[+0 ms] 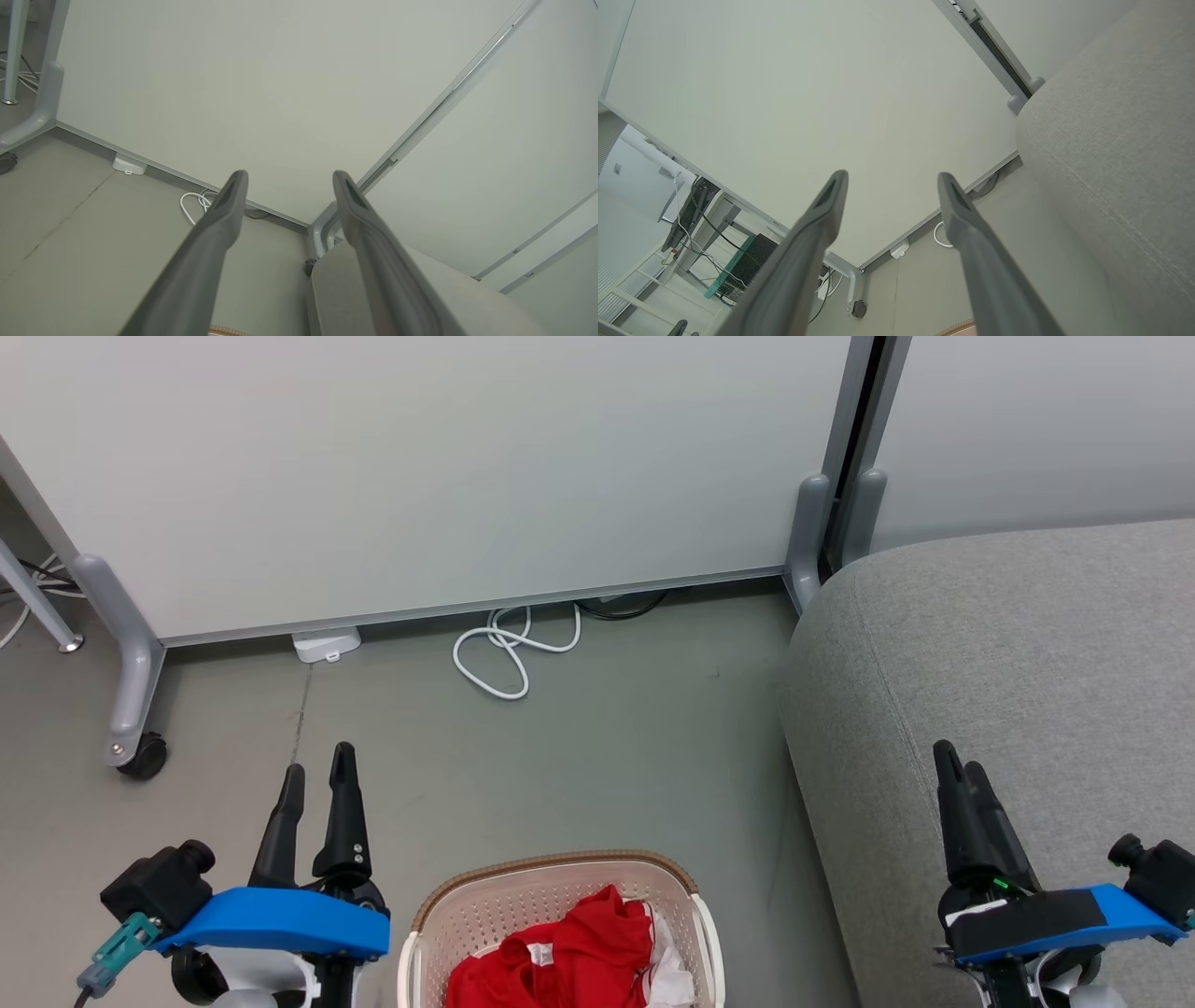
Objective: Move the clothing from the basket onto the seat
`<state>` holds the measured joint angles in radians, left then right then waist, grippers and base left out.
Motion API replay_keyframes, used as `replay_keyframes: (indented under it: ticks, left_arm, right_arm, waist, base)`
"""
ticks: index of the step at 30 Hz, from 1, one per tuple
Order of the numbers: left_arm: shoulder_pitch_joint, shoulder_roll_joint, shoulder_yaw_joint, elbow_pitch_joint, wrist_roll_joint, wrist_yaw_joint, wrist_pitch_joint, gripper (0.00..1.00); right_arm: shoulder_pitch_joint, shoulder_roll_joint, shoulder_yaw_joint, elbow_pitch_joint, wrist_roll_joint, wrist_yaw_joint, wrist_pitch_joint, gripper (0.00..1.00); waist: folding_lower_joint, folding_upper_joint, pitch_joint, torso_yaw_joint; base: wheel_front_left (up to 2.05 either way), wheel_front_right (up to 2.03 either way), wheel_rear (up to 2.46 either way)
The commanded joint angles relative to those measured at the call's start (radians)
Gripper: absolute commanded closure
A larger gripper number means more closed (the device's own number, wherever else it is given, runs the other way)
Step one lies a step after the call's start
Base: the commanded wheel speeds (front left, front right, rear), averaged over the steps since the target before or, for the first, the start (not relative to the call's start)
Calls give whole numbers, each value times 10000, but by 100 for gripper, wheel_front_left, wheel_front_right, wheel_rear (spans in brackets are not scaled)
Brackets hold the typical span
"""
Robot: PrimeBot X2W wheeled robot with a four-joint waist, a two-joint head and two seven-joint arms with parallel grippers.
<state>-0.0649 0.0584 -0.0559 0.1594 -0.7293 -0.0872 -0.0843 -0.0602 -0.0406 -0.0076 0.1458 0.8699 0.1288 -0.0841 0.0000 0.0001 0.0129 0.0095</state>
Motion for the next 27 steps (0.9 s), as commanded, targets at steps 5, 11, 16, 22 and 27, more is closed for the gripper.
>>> replay_keyframes:
  ticks: [5, 11, 16, 22, 27]
  left_arm:
    - [-317, 223, -421, -175, 947, 268, -261, 0]
    - [-331, 349, -726, -195, 1603, 421, -437, 0]
    - [-353, 416, -880, -201, 2014, 501, -547, 0]
    - [-361, 480, -1091, -199, 2582, 562, -703, 0]
    - [-377, 512, -1205, -214, 3049, 581, -827, 0]
  right_arm:
    - [-173, -77, 114, -188, -1060, 17, -250, 0]
    - [-174, -83, 156, -139, -1832, 17, -432, 0]
    - [-173, -87, 198, -94, -2281, 18, -547, 0]
    - [-192, -93, 290, -92, -2922, 20, -697, 0]
    - [-198, -98, 357, -107, -3422, 21, -832, 0]
  waist:
    - [0, -1, 12, 13]
    - [0, -1, 22, 21]
    - [0, -1, 26, 39]
    - [0, -1, 41, 74]
    - [0, -1, 58, 93]
  base:
    - [0, 0, 0]
    - [0, 0, 0]
    - [0, 0, 0]
    - [0, 0, 0]
    - [0, 0, 0]
